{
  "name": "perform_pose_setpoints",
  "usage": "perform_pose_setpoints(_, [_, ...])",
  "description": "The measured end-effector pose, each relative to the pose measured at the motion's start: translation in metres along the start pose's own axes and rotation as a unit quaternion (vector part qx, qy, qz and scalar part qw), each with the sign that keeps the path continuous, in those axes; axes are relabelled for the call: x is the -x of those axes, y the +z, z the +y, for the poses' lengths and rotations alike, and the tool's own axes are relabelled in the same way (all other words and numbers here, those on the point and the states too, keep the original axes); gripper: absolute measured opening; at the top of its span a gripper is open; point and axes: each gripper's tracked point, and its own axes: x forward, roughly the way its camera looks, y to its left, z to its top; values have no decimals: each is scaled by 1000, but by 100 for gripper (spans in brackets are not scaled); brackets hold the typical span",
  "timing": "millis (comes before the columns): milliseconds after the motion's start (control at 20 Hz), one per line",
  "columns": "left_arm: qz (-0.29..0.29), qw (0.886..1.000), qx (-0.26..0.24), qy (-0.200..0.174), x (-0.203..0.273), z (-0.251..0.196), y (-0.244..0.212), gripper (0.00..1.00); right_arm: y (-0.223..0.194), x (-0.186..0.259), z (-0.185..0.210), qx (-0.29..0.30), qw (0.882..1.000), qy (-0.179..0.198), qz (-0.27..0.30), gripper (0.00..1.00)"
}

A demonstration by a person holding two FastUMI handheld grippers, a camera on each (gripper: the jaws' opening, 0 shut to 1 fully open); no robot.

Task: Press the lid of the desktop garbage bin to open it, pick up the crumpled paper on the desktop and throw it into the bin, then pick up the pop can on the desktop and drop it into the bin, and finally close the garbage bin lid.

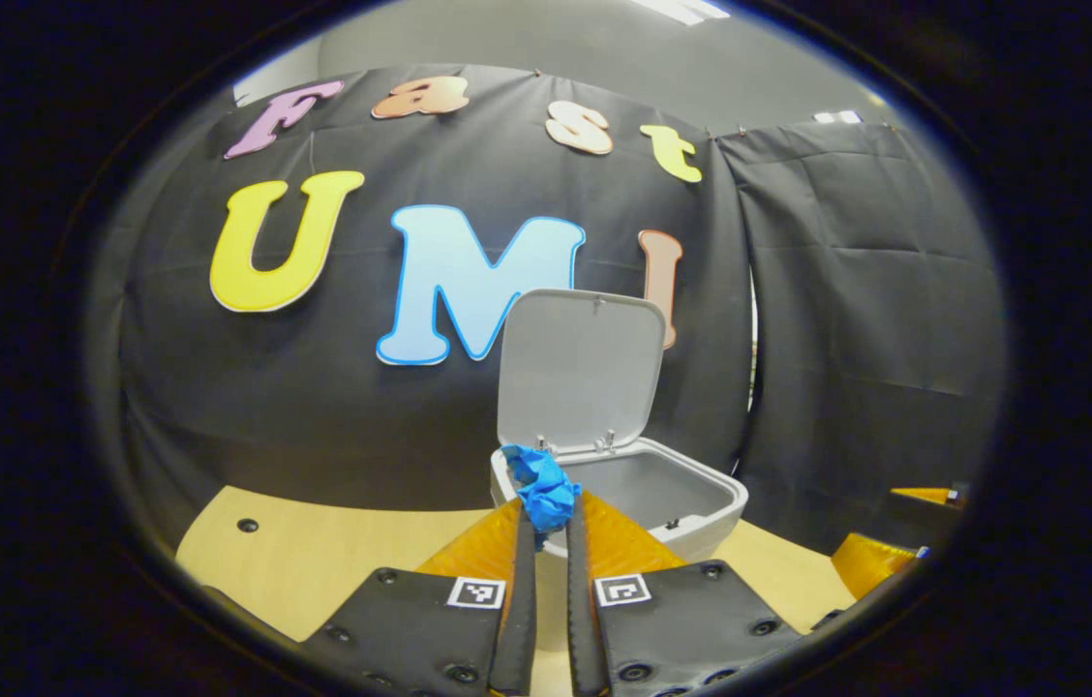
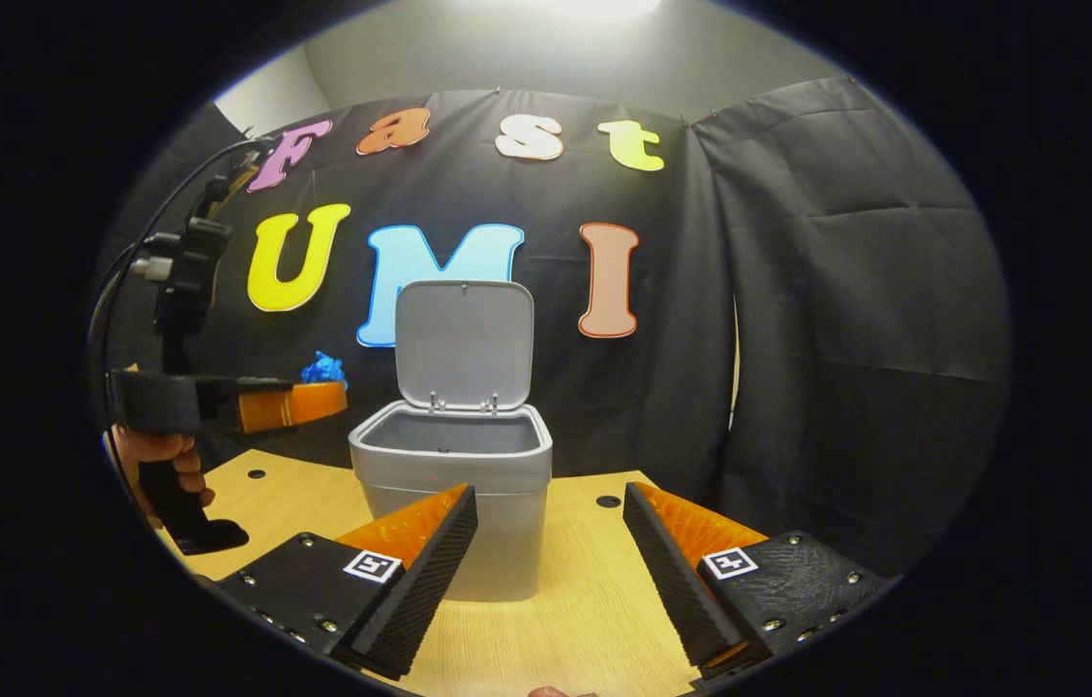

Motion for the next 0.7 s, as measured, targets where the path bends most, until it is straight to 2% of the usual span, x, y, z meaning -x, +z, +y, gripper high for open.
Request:
perform_pose_setpoints(300, [18,1000,-11,-18,-37,-22,-11,20,0,-2,-6,0,1000,-12,2,97])
perform_pose_setpoints(500, [38,999,-6,-21,-49,-25,-25,26,0,1,-10,-3,1000,-20,2,97])
perform_pose_setpoints(600, [54,998,-6,-23,-54,-25,-33,31,-1,3,-11,1,1000,-23,4,97])
perform_pose_setpoints(700, [66,997,1,-29,-54,-27,-42,44,-1,5,-12,0,1000,-22,5,97])
